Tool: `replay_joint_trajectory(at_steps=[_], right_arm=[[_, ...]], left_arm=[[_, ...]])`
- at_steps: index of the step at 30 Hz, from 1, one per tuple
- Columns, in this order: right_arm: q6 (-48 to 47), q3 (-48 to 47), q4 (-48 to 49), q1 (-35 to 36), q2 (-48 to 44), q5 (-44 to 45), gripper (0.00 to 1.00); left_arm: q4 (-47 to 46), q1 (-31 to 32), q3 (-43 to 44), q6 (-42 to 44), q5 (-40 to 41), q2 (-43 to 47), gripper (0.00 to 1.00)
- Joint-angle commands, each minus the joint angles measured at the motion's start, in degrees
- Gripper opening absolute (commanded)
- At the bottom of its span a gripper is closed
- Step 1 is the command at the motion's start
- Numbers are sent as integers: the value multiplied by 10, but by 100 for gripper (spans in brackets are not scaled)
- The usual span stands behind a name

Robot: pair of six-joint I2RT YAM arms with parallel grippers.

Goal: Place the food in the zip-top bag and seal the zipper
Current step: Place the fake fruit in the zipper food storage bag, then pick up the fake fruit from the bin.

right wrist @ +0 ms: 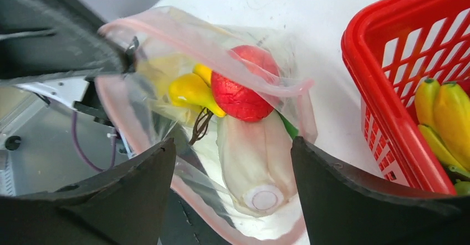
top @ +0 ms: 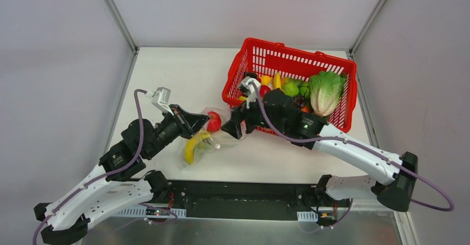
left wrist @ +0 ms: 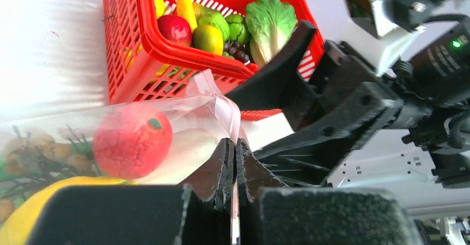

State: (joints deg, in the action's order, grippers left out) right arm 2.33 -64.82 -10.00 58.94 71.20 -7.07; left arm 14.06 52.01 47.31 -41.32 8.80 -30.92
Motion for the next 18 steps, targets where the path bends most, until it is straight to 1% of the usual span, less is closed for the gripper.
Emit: replay_joint_trajectory(at_steps=[1, 3, 5, 8, 10, 12, 13, 14, 16, 18], right_arm=[[0, 16, 58, 1, -89, -14, 78], [3, 31, 68, 1, -117, 7, 77], [1, 40, 70, 0, -142, 58, 78], [-6, 47, 65, 0, -162, 198, 79], [-12, 35, 42, -9, -161, 302, 80], [-10, 14, 10, -25, -154, 356, 81], [-4, 3, -4, -42, -150, 373, 81], [3, -5, -20, -74, -146, 371, 80], [33, -26, -62, -144, -129, 338, 80], [62, -49, -108, -217, -108, 283, 80]], left_arm=[[-35, -11, 17, -4, 49, 32, 0], [-19, -12, 14, -1, 68, 41, 0], [1, -13, 12, -1, 79, 47, 0], [7, -12, 3, -3, 81, 49, 0], [4, -12, -3, -7, 73, 45, 0], [1, -12, -4, -9, 63, 39, 0], [-1, -12, -6, -11, 57, 37, 0], [-4, -12, -9, -12, 53, 35, 0], [-10, -12, -15, -17, 48, 33, 0], [-15, -12, -21, -20, 44, 32, 0]])
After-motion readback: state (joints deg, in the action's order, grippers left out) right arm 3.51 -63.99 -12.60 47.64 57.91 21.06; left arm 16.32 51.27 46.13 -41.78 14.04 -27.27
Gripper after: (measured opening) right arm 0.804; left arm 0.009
